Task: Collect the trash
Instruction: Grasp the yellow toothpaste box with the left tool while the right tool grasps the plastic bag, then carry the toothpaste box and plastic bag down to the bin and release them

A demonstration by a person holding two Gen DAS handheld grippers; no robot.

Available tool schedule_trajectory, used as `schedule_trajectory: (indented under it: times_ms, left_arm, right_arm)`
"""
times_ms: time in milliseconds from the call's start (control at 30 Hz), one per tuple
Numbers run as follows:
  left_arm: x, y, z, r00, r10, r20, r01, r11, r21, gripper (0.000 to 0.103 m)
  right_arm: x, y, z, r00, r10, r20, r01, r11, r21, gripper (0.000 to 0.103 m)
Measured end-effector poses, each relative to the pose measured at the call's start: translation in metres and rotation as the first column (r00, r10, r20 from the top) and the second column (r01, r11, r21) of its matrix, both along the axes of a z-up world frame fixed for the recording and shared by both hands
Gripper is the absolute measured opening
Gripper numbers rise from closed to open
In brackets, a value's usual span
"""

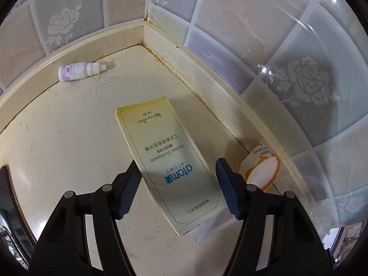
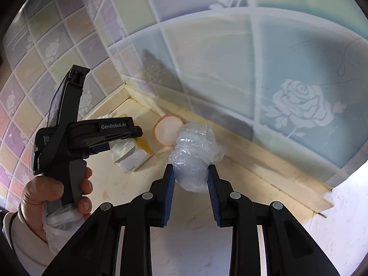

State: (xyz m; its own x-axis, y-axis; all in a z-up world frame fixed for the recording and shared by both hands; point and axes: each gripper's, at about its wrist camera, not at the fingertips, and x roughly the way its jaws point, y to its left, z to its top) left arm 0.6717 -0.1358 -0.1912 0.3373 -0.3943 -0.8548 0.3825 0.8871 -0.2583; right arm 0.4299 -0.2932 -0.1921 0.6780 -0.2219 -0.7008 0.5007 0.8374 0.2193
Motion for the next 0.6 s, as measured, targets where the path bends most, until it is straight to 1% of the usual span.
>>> schedule_trajectory:
  times_ms: [67,100,167,267,333,400,567,600]
  left_arm:
    - [-0.003,0.004,0.001,1.000,0.000,-0.003,0.000,1.000,0.002,0.055]
    - [-0.007,0.005,0.003,1.000,-0.005,0.000,0.005,1.000,0.007,0.053]
    - [-0.014,0.008,0.007,1.000,-0.013,-0.002,0.013,1.000,0.014,0.047]
    - [-0.028,0.014,0.015,1.000,-0.028,-0.015,0.028,1.000,0.000,0.045]
    - [-0.044,0.021,0.025,0.999,-0.042,-0.021,0.042,0.999,-0.013,0.045]
    - [-0.063,0.029,0.038,0.998,-0.055,-0.013,0.055,0.998,-0.025,0.045]
    - [-0.113,0.047,0.074,0.998,-0.067,0.021,0.068,0.996,-0.059,0.044]
    - [-0.128,0.053,0.083,0.997,-0.065,0.030,0.067,0.995,-0.071,0.044]
  right_arm:
    - [0.000,0.004,-0.003,1.000,0.010,0.000,-0.010,1.000,0.008,0.028]
    - [-0.004,0.005,0.002,1.000,0.014,0.002,-0.014,1.000,0.012,0.027]
    - [-0.005,0.008,0.001,1.000,0.023,0.006,-0.023,1.000,0.018,0.027]
    - [-0.015,0.011,0.004,0.999,0.027,0.018,-0.027,0.999,0.024,0.027]
    - [-0.021,0.015,0.005,0.999,0.031,0.029,-0.032,0.999,0.029,0.027]
    - [-0.030,0.018,0.016,0.998,0.038,0.041,-0.040,0.999,0.033,0.027]
    - [-0.054,0.029,0.028,0.994,0.068,0.080,-0.072,0.996,0.043,0.026]
    - [-0.059,0.034,0.030,0.993,0.077,0.088,-0.081,0.996,0.043,0.026]
